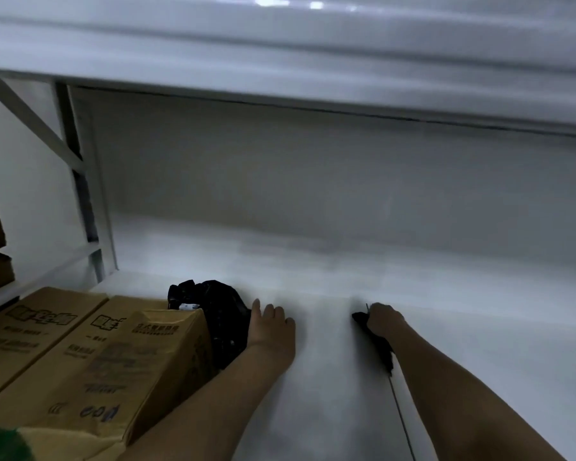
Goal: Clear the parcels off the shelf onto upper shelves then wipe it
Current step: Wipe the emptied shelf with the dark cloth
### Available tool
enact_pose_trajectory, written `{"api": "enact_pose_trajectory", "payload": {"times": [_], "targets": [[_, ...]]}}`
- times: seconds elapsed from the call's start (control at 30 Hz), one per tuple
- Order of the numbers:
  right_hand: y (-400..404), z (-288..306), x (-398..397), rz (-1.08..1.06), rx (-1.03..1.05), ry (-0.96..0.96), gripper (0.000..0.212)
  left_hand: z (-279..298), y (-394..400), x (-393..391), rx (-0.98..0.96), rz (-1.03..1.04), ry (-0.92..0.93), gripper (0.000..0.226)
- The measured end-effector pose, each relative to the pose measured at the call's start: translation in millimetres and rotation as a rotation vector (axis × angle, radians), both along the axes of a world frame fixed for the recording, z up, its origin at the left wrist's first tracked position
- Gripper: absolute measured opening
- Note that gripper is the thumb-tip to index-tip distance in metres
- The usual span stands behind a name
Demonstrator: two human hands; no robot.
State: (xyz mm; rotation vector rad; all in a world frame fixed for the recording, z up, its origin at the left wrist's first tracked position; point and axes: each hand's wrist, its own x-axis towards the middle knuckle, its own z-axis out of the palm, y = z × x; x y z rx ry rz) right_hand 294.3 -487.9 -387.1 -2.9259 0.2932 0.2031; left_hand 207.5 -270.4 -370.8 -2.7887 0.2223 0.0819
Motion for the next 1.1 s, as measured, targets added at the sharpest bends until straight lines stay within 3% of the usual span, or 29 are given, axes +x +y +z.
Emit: {"api": "enact_pose_trajectory", "payload": {"times": [0.13, 0.23, 0.37, 0.47, 0.6, 0.7, 0.9, 1.0, 1.1], "targets": [[21, 39, 2, 0.033, 0.286, 0.049, 0.030, 14, -1, 3, -0.197, 0.012, 0.008, 0.047], [42, 72, -7, -0.006, 0.603, 0.032, 0.017, 28, 3, 11, -0.543, 0.053, 0.056, 0.044], [62, 97, -16, 0.029, 0.913, -0.019, 0.029, 54, 10, 23, -1.000, 0.199, 0.177, 0.044], [77, 113, -20, 0.097, 1.092, -0.024, 0.032, 71, 18, 26, -1.311, 0.317, 0.209, 0.018], [98, 132, -24, 0.218, 1.137, -0.030, 0.029, 89, 23, 21, -1.650, 0.367, 0.204, 0.041], [116, 144, -29, 0.327, 1.128, -0.047, 0.025, 99, 24, 22, -1.825, 0.354, 0.213, 0.029], [147, 159, -21, 0.370, 1.242, 0.025, 0.013, 115, 38, 19, -2.244, 0.357, 0.127, 0.044], [165, 162, -15, 0.447, 1.159, -0.034, 0.030, 120, 51, 19, -2.339, 0.347, 0.144, 0.050], [188, 166, -13, 0.512, 1.139, -0.098, 0.044, 122, 75, 13, -2.357, 0.377, 0.095, 0.042]]}}
